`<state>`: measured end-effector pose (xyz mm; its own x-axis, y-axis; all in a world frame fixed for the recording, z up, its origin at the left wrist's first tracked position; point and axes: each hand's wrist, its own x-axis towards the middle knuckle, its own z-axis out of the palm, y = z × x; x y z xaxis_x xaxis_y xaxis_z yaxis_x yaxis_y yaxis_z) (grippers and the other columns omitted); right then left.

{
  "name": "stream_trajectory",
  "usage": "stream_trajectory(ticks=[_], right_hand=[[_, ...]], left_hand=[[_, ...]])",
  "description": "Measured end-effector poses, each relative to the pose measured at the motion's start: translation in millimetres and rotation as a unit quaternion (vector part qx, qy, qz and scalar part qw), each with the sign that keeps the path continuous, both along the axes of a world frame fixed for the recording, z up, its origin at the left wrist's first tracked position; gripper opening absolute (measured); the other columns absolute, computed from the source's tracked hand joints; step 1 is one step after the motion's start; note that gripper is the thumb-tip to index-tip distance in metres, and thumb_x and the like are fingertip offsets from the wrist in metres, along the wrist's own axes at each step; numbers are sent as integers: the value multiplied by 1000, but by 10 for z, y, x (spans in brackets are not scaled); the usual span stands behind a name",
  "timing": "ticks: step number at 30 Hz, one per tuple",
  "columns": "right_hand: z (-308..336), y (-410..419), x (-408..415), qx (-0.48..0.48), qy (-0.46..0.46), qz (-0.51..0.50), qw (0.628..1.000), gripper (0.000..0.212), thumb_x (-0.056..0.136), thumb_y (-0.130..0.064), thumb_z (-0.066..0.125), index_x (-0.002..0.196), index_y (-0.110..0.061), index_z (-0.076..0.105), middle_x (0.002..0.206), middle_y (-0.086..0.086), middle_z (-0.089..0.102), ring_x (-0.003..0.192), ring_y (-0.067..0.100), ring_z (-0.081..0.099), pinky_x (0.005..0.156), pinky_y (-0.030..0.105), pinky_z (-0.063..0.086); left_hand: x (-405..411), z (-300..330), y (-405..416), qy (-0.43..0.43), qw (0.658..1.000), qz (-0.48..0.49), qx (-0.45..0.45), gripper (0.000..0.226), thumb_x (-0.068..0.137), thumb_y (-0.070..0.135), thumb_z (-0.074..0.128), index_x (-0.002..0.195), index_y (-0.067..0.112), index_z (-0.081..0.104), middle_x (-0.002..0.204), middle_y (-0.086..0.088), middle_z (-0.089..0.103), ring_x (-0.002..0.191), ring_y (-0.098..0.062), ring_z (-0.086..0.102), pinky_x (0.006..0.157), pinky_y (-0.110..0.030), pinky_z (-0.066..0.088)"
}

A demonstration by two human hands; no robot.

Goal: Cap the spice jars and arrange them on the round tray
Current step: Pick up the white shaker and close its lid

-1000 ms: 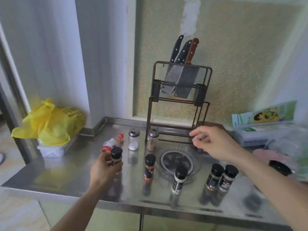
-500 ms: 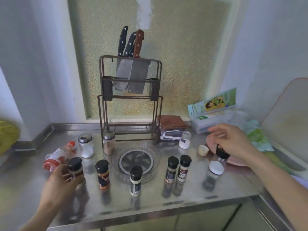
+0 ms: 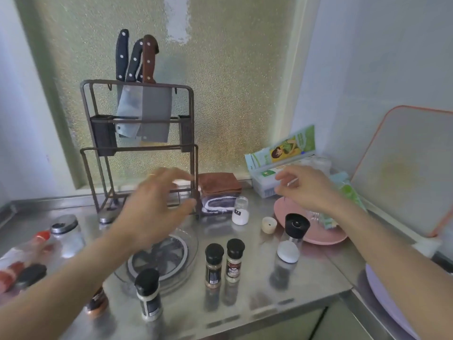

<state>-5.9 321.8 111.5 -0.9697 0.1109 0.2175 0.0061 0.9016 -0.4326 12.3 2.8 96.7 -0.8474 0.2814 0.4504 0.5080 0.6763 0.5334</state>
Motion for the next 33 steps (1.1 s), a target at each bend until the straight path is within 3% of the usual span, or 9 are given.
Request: stream_trajectory(ticks=[5,13,17,20,23,25,27,31,33], right_hand=[[-227,-97,-621,207,-228,69,949,58,94,-32,69,147,-17,50,149,6,55,133,28,55,109,39,47],[-941,134,-1426,351,-379,91,852,68,81,-34,72,145,-19,52,143,7,59,125,33,61,100,46,53],[-1170,170,-1613,384,-401,126,822,64,86,-30,73,145,-15,53,142,10,60,123,34,63,91,38,51],[-1294,124,-1633,414,-398,136,807,59,88,-24,77,141,-7,58,142,13,61,125,32,63,84,35,50],[-1247,123,-1577,368,-367,101,848,44,89,-18,77,130,-7,64,116,11,68,103,29,64,82,34,48],[-1128,133,-1513,354,-320,93,874,21,87,-26,76,99,-11,69,87,4,63,92,29,64,82,34,54],[-976,129,-1419,337,-305,85,887,29,87,-31,73,69,-16,55,74,1,55,86,29,63,83,37,58],[-445,46,-1059,173,-193,55,964,28,85,-34,66,100,-11,68,103,8,67,103,28,64,74,30,48],[-187,-28,-859,59,-134,47,988,33,78,-43,58,92,-14,64,95,6,64,94,26,60,69,32,42]], left_hand=[[-983,-332,967,-29,964,-84,-251,64,89,42,67,147,34,39,140,-4,50,121,-27,60,102,-44,50],[-1908,-935,1727,1,887,-96,-452,81,90,38,70,154,40,20,154,-16,28,119,-40,60,89,-47,52],[-2042,-1080,1873,2,847,-96,-524,73,91,35,72,153,28,33,164,-19,16,125,-41,57,95,-46,49],[-2070,-1130,1884,-6,861,-106,-497,62,88,25,76,141,15,46,162,-21,19,114,-43,64,89,-43,50],[-2056,-1136,1844,-20,887,-118,-446,59,80,22,83,130,14,54,153,-17,31,105,-40,67,87,-40,50],[-2010,-1073,1779,-32,909,-120,-398,57,74,25,86,122,16,57,142,-12,39,100,-37,66,86,-38,50],[-1917,-960,1682,-50,934,-119,-332,57,68,27,87,118,20,60,131,-8,45,98,-33,64,85,-37,53],[-1606,-624,1379,-80,972,-97,-200,57,61,32,88,113,30,65,117,1,66,109,-23,62,92,-36,51],[-1378,-439,1174,-94,984,-70,-132,59,61,30,90,114,29,64,114,7,69,106,-19,62,86,-30,50]])
